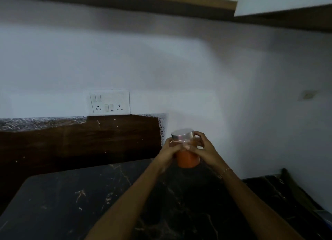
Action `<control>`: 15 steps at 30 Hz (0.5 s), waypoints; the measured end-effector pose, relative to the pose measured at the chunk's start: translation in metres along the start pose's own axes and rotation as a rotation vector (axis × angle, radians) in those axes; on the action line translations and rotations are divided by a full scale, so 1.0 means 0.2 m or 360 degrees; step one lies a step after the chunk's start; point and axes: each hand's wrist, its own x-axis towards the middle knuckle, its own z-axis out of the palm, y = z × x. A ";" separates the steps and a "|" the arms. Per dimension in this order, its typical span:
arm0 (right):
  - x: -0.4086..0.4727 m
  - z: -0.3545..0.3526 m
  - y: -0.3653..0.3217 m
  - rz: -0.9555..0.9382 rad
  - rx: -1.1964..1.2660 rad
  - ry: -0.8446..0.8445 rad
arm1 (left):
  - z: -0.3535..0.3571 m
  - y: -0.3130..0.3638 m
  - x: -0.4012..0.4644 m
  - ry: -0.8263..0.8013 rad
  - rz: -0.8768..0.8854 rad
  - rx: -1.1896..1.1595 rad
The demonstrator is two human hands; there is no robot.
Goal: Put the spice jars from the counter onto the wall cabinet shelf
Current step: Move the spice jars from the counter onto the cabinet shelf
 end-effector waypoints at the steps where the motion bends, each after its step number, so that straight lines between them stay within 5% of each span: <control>1: -0.01 0.01 -0.04 0.0017 0.0072 -0.0041 | -0.02 0.04 -0.01 -0.0100 -0.0037 -0.0169; 7: -0.01 0.10 -0.23 -0.0041 0.0169 0.0018 | -0.03 0.26 -0.05 -0.0448 0.0030 -0.0449; 15: 0.05 0.22 -0.40 -0.0185 -0.0135 0.0759 | 0.11 0.29 -0.13 0.0149 0.0340 0.0033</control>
